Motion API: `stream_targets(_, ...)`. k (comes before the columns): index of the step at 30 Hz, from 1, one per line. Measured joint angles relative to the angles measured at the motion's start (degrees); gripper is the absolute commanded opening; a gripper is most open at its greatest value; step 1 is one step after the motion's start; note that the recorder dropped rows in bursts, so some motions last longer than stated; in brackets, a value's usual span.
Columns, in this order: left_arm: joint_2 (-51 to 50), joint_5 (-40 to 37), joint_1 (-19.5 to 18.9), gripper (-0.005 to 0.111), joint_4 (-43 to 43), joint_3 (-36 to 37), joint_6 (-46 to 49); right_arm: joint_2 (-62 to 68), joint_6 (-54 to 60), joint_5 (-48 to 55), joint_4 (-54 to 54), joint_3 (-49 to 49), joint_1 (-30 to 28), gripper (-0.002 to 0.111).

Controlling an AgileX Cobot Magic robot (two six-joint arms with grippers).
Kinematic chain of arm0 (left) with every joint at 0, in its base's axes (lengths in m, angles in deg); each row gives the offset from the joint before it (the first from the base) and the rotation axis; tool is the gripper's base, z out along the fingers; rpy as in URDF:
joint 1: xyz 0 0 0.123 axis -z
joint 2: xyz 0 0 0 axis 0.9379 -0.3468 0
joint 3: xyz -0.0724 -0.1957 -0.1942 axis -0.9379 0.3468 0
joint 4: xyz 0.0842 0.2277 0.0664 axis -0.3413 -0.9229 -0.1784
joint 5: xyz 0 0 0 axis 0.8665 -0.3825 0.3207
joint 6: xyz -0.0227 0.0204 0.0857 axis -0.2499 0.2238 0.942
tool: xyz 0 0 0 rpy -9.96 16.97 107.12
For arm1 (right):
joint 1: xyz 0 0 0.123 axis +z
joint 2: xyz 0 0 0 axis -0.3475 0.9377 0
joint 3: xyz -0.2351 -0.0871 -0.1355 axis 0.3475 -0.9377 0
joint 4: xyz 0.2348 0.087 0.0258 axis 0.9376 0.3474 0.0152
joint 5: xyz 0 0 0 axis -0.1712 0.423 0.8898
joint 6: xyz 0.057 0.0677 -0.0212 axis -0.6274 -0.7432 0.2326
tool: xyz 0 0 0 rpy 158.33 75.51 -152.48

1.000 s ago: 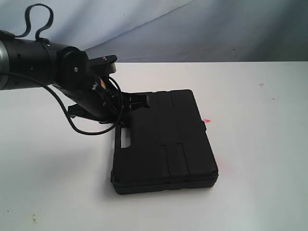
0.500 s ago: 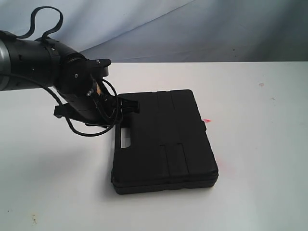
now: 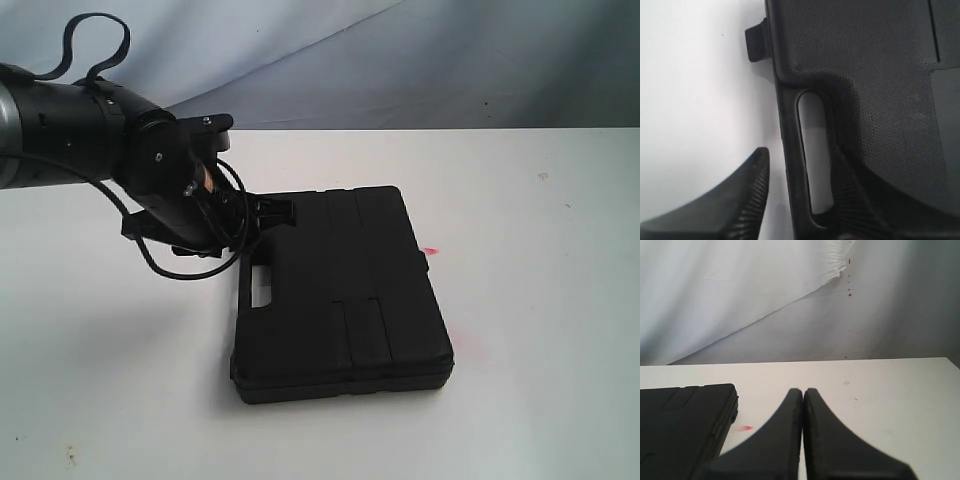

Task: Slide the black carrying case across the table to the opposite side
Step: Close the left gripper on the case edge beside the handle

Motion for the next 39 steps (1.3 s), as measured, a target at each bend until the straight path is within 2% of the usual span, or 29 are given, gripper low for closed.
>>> stream_targets(25,-8.69,3.47,0.0,0.038,1.51,-0.24,0.21,0.0,0.0,0.0,0.0,0.0,0.0,0.0)
stream_targets(28,-8.69,4.14,0.0,0.029,1.51,-0.24,0.21,0.0,0.0,0.0,0.0,0.0,0.0,0.0)
stream_targets(33,-8.69,4.4,0.0,0.001,1.66,-0.24,0.01,0.0,0.0,0.0,0.0,0.0,0.0,0.0)
stream_targets(39,-8.69,4.4,0.0,0.0,1.66,-0.24,-0.23,0.0,0.0,0.0,0.0,0.0,0.0,0.0)
